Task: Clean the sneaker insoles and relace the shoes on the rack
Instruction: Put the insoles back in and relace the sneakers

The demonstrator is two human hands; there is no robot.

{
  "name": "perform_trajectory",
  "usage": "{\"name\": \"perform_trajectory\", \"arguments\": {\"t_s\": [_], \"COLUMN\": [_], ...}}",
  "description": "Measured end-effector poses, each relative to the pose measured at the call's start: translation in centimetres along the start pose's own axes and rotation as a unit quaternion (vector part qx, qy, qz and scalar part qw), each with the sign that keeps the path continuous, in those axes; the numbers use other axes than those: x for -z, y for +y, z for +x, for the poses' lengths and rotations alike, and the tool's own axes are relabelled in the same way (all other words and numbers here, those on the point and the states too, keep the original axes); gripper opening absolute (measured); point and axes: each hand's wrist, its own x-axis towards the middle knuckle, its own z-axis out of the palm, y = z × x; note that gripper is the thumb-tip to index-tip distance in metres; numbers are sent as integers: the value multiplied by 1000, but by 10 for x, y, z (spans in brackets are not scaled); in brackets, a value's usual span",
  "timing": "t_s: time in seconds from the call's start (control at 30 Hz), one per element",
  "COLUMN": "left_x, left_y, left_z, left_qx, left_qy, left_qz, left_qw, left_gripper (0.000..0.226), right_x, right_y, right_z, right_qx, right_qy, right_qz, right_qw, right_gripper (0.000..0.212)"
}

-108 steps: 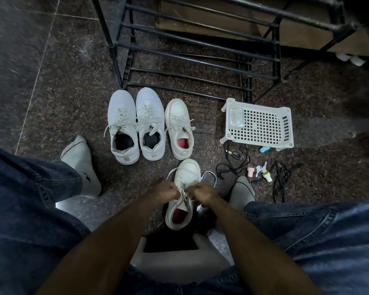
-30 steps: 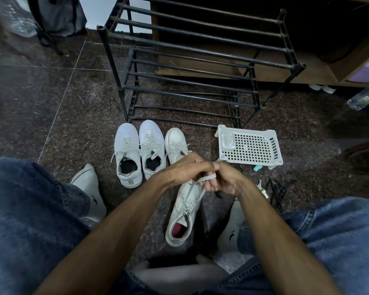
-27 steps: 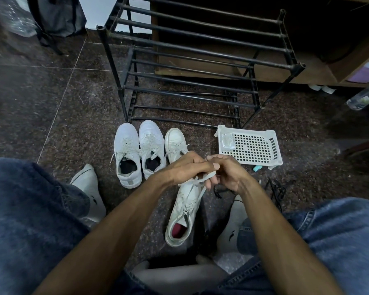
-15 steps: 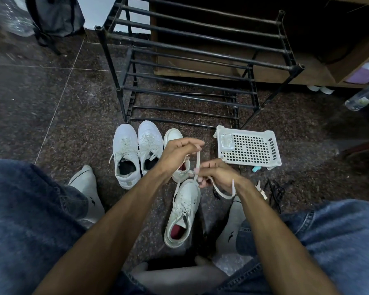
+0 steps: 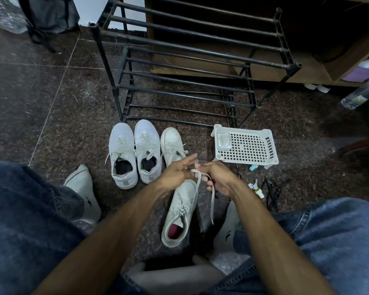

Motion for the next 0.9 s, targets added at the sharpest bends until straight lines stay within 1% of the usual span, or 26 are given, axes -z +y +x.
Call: {"name": "perform_trajectory", "arguments": {"t_s": [0.03, 0.1, 0.17, 0.23, 0.27, 0.37, 0.43, 0.5, 0.57, 0.6, 0.67, 0.7, 0.8, 0.87, 0.9], "left_x": [2, 4, 2, 3, 3, 4, 4, 4, 7, 7, 8, 8, 9, 14, 16], "left_y": [0, -1, -3, -4, -3, 0, -4, -8, -11, -10, -8, -7, -6, -8, -10], "left_z": [2, 4, 7, 8, 8, 8, 10, 13, 13, 12, 8, 7, 6, 6, 7], "left_qx": [-3, -12, -18, -6, 4, 12, -1, -7, 14, 33, 71, 75, 63, 54, 47], "left_qy": [-6, 9, 64, 108, 117, 122, 134, 170, 188, 176, 116, 86, 41, 32, 27], "left_qz": [-17, 7, 42, 24, 9, 4, 40, 92, 84, 64, 29, 17, -9, 19, 34], "left_qw": [1000, 1000, 997, 994, 993, 992, 990, 981, 978, 982, 990, 993, 997, 998, 998], "left_gripper": [63, 47, 25, 16, 15, 13, 11, 17, 19, 17, 10, 10, 18, 18, 15], "right_x": [0, -2, -2, 0, 0, 1, 1, -1, -1, -1, -2, -2, 1, 2, 4], "right_y": [0, -1, -2, 0, 1, 4, 4, 4, 4, 4, 2, 2, 2, 3, 5], "right_z": [0, 0, 1, 4, 6, 9, 9, 8, 7, 7, 6, 6, 5, 5, 7], "right_qx": [-2, 0, -5, -14, -18, -35, -57, -68, -67, -66, -65, -64, -49, -37, -31], "right_qy": [-3, -6, 0, 1, -2, -9, -32, -65, -85, -91, -96, -94, -79, -67, -55], "right_qz": [-1, -1, -5, -22, -34, -66, -64, -68, -65, -59, -43, -33, -19, -4, 9], "right_qw": [1000, 1000, 1000, 1000, 999, 997, 996, 993, 992, 992, 992, 993, 995, 997, 998], "right_gripper": [15, 17, 23, 31, 34, 28, 28, 29, 29, 30, 32, 33, 31, 27, 25]}}
